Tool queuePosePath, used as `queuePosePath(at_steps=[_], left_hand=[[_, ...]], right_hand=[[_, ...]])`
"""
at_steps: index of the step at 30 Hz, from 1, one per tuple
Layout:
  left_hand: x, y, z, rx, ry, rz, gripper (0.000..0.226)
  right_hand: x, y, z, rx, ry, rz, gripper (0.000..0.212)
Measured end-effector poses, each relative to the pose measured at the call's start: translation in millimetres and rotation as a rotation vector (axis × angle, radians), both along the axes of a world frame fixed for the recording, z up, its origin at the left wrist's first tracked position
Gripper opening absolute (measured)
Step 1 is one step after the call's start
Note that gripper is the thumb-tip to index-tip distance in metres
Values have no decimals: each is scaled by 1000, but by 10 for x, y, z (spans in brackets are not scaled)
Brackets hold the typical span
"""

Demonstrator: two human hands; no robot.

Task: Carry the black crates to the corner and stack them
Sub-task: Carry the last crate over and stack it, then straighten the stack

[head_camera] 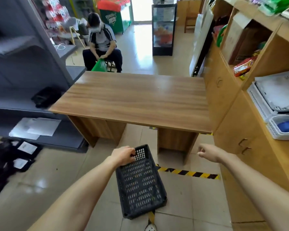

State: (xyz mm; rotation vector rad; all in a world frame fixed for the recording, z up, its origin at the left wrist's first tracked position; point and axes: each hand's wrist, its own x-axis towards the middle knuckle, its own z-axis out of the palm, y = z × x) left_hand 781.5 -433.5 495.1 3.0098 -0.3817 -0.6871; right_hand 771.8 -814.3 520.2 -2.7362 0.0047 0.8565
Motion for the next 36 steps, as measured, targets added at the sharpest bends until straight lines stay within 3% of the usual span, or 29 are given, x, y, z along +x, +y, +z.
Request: queuePosePath(at_steps=[3, 7, 23, 28, 36], left_hand=[[254, 180, 9, 10, 7, 18, 34], [502, 373, -40, 26, 12, 79, 33], [784, 453, -78, 116, 151, 515, 35], [707, 298, -193, 126, 167, 605, 33], [571, 372, -587, 67, 180, 730, 35]], right_hand=[[412, 353, 27, 75, -42, -2, 13], [774, 735, -164, 85, 108, 132, 11], [2542, 1207, -532, 91, 255, 615, 18], [2622, 1423, -786, 121, 434, 761, 24], [2331, 1683, -1575, 24, 462, 904, 19]])
